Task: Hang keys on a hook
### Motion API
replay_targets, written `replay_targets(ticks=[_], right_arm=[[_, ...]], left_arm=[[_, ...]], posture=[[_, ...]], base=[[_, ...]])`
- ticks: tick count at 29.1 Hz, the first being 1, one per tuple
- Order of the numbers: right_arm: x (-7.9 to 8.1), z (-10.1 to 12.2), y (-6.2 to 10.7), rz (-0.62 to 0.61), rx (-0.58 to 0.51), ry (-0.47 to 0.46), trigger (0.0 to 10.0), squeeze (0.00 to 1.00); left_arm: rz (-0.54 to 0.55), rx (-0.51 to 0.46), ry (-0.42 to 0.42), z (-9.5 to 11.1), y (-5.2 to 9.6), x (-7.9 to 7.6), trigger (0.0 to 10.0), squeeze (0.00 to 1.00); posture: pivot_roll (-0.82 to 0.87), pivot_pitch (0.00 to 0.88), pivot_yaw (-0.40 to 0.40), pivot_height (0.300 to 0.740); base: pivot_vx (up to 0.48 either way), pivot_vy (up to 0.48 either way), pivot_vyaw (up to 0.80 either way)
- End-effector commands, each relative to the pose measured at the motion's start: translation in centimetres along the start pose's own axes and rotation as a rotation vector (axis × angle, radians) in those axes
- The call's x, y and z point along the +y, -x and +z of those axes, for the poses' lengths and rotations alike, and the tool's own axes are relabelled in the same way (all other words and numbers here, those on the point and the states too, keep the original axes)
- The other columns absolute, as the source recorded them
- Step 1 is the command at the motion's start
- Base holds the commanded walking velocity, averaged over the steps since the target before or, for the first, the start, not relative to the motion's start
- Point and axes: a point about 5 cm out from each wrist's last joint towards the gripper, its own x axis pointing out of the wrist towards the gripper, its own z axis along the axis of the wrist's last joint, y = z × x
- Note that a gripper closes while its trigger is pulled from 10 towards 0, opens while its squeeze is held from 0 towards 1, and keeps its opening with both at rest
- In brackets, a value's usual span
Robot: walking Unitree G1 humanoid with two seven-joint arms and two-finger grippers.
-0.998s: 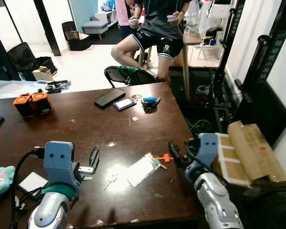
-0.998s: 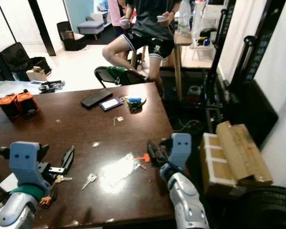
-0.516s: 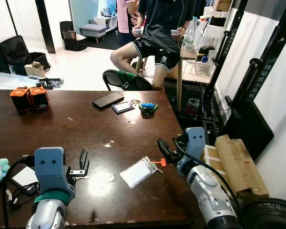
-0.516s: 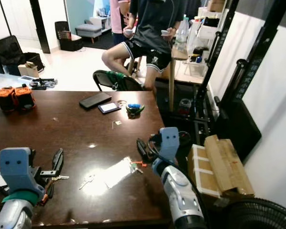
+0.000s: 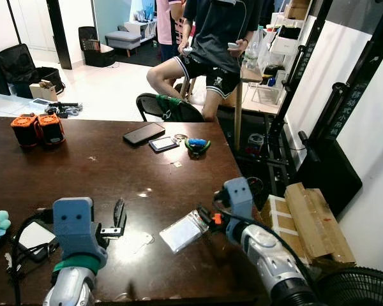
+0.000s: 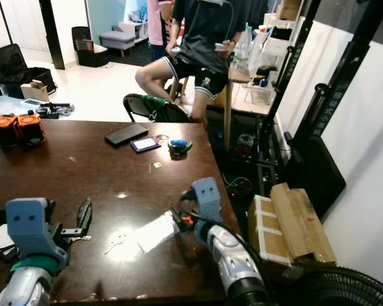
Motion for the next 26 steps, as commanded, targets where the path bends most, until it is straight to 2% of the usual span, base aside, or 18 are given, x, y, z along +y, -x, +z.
replay_targets(ticks=[1,5,6,7,9,11,12,15,21,25,26], right_arm=[[0.9,-0.7,-0.4,0.048,0.058,0.029,10.0,1.0],[1.3,-1.2,-0.5,0.069,0.088,0.039,10.0,1.0],[1.5,-1.5,-0.6,0.084,0.108,0.044,10.0,0.92],[1.5,-1.5,-0.6,0.084,0.108,0.044,10.0,0.92],[2.1,-2.1,-0.6,0.128,0.154,0.066,10.0,0.18],[2.2,-2.4,-0.6,0.142,0.17,0.073,10.0,0.18],[2.2,-2.5,-0.6,0.151,0.181,0.079,10.0,0.0],[2.0,-2.6,-0.5,0.147,0.189,0.086,10.0,0.0],[-0.4,-1.7,-0.4,0.012,0.159,0.102,10.0,0.0],[0.0,-1.3,-0.5,0.07,0.137,0.092,10.0,0.0],[0.6,-1.3,-0.5,0.139,0.135,0.094,10.0,0.0]], left_arm=[[-0.001,0.011,0.004,-0.2,0.3,0.0,10.0,0.0],[-0.002,0.012,0.005,-0.3,0.3,0.0,10.0,0.0],[-0.002,0.012,0.006,-0.2,0.3,0.0,10.0,0.0],[-0.002,0.012,0.006,-0.2,0.3,0.0,10.0,0.0],[-0.007,0.012,0.007,-0.2,0.4,0.0,10.0,0.0],[-0.009,0.012,0.007,-0.2,0.4,0.0,10.0,0.0],[-0.012,0.012,0.009,-0.2,0.4,0.0,10.0,0.0],[-0.018,0.013,0.012,-0.2,0.4,0.0,10.0,0.0],[-0.025,0.013,0.012,-0.2,0.4,-0.1,10.0,0.0],[-0.024,0.012,0.011,-0.2,0.3,-0.1,10.0,0.0],[-0.024,0.012,0.012,-0.2,0.2,-0.1,10.0,0.0]], posture=[[-0.14,0.0,-0.029,0.74],[-0.14,0.0,-0.029,0.74],[-0.14,0.0,-0.029,0.74],[-0.14,0.0,-0.029,0.74],[-0.13,0.0,-0.026,0.74],[-0.13,0.0,-0.026,0.74],[-0.13,0.0,-0.026,0.74],[-0.13,0.0,-0.023,0.74],[-0.14,0.001,-0.013,0.74],[-0.14,0.001,-0.011,0.74],[-0.14,0.001,-0.011,0.74]], base=[[0.0,0.0,0.0],[0.0,0.0,0.0],[0.0,0.0,0.0],[0.0,0.0,0.0],[0.0,0.0,0.0],[0.0,0.0,0.0],[0.0,0.0,0.0],[0.0,0.0,0.0],[0.0,0.0,0.0],[0.0,0.0,0.0],[0.0,0.0,0.0]])
